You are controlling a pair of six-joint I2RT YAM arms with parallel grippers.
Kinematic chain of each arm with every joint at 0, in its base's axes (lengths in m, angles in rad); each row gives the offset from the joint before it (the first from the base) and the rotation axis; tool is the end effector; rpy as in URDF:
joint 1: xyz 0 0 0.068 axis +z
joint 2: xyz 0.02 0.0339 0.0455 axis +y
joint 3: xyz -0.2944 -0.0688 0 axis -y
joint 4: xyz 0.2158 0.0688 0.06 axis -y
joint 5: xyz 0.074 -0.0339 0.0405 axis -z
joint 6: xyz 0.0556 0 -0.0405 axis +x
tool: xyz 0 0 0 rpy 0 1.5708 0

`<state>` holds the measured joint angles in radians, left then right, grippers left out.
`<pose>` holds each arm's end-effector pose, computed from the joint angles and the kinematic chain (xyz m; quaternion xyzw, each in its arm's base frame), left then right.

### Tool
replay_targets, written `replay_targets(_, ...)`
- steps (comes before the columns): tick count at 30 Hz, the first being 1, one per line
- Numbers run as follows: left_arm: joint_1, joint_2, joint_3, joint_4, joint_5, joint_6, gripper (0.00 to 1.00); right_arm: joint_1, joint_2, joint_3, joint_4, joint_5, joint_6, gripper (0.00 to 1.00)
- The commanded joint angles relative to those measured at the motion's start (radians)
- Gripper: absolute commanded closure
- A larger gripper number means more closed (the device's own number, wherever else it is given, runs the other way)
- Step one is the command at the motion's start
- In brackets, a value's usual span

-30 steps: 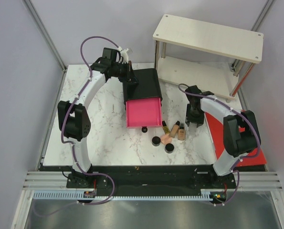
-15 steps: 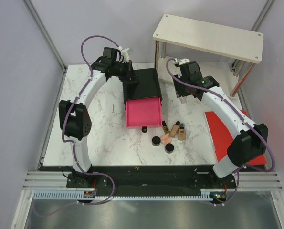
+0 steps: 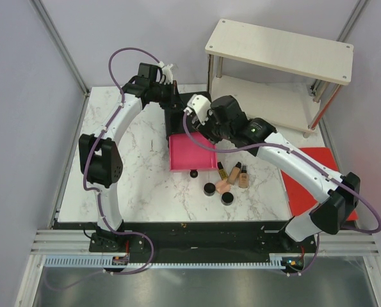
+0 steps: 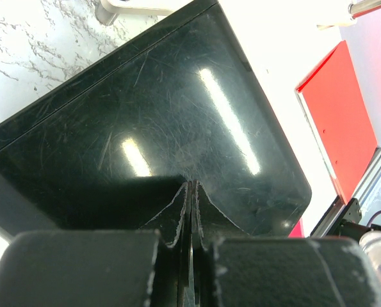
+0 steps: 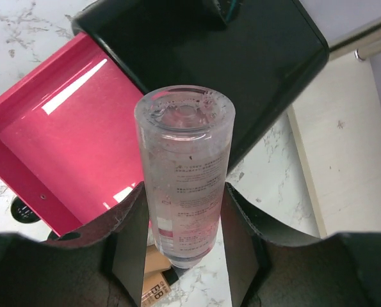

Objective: Organize the makeup

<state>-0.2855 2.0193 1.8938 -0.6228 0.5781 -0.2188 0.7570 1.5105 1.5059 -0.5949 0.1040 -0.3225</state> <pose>0.4305 -0.1580 0.3293 0.1432 0.8743 -0.3486 0.3059 0.2403 0.2191 0.3934 -0.4331 0.7701 0.0556 0.4651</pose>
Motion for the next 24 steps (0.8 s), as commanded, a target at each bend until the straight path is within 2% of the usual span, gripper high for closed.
replay_targets(1,0.003,0.091,-0.038,-0.169,-0.1,0.072,0.98,0.042,0.004,-0.006,0.061,-0.056,-0.073,1.0)
replay_targets(10,0.003,0.091,-0.036,-0.173,-0.098,0.073,0.97,0.079,0.117,-0.019,0.06,-0.161,-0.059,1.0)
replay_targets(11,0.003,0.093,-0.036,-0.173,-0.098,0.073,0.97,0.08,0.135,-0.019,0.052,-0.174,-0.065,0.91)
replay_targets(12,0.003,0.093,-0.035,-0.172,-0.098,0.073,0.97,0.084,0.146,-0.019,0.049,-0.17,-0.064,0.9)
replay_targets(21,0.003,0.096,-0.036,-0.176,-0.093,0.076,0.96,0.084,0.255,0.04,0.02,-0.153,-0.082,0.87)
replay_targets(24,0.003,0.098,-0.033,-0.176,-0.095,0.076,0.96,0.084,0.289,0.079,-0.016,-0.15,-0.087,0.83)
